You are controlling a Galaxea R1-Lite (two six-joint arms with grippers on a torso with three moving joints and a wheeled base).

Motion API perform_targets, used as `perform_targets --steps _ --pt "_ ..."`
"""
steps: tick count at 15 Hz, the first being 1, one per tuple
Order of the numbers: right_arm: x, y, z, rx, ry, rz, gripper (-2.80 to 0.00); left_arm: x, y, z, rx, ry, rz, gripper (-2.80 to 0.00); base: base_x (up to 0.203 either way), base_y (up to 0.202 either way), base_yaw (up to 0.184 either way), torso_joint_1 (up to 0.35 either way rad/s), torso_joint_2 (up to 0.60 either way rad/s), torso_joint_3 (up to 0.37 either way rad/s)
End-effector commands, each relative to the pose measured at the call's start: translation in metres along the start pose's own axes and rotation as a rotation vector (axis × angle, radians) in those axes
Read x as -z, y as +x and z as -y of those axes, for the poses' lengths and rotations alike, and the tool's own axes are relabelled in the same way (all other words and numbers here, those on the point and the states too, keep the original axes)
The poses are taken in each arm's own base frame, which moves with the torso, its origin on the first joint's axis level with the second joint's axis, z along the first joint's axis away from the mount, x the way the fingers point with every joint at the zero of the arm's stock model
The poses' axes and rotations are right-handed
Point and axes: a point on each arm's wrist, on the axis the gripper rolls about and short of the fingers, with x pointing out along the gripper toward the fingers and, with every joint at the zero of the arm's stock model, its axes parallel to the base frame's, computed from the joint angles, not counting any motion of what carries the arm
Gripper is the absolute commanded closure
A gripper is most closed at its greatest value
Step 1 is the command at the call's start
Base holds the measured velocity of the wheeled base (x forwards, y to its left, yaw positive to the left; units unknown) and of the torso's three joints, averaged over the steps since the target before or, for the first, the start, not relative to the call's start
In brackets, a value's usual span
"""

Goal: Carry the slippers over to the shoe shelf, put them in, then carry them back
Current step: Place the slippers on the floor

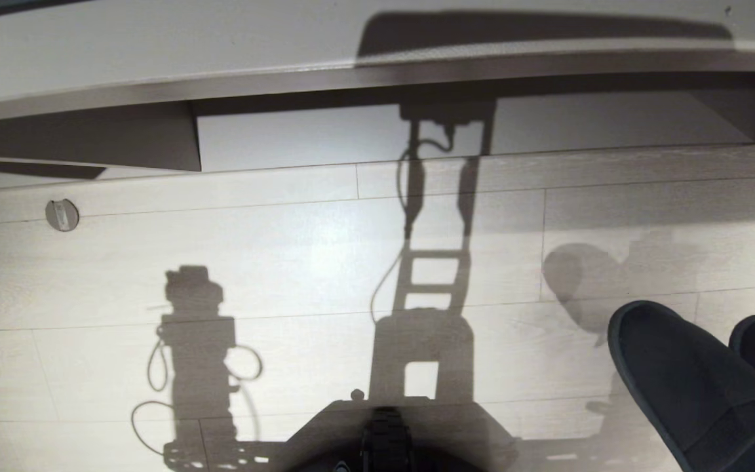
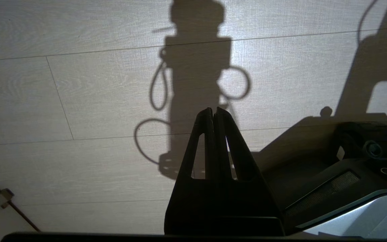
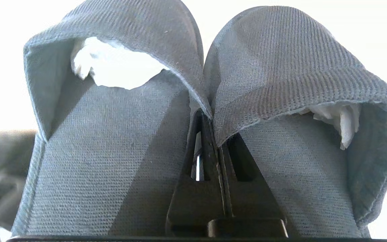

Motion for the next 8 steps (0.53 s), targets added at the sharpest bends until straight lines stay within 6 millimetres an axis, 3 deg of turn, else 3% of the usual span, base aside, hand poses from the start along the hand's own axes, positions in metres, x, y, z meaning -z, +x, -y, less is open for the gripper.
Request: perform_targets --steps 1,8 --pt "0.006 -0.009 -0.001 0.006 -0.002 0.023 0.00 0.000 0.000 0.000 0.000 -0.001 0.000 0.00 0.000 0.000 0.000 0.000 0.00 0.000" --pt "0.022 -0.015 -0.002 -0.009 -0.005 -0.077 0.00 0.000 0.000 0.000 0.000 -0.001 0.000 0.00 0.000 0.000 0.000 0.000 0.00 0.000"
